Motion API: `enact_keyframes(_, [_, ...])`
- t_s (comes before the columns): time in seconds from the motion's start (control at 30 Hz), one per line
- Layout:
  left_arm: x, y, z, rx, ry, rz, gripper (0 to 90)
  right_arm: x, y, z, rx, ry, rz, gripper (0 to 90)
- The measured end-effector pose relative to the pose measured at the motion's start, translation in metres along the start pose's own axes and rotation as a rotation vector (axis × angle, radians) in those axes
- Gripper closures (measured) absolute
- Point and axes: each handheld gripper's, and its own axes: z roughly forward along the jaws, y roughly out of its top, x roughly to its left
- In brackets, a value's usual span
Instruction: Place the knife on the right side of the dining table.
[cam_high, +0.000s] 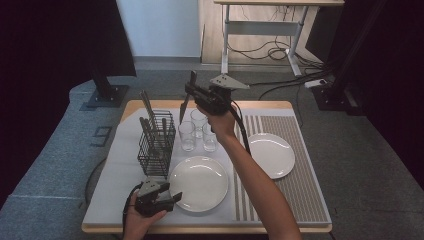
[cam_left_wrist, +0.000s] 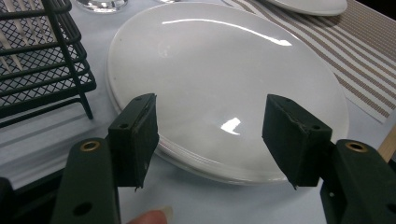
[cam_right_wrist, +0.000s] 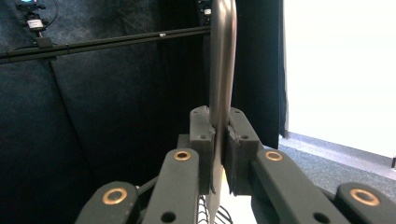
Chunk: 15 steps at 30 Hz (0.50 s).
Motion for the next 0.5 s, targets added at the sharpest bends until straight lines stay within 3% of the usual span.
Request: enact_keyframes(0.5, [0.001, 0.000, -0.001, -0.003, 0.005, -0.001, 36.0, -0.004, -0.005, -0.019, -0.004, 0.010, 0.011, 83.0])
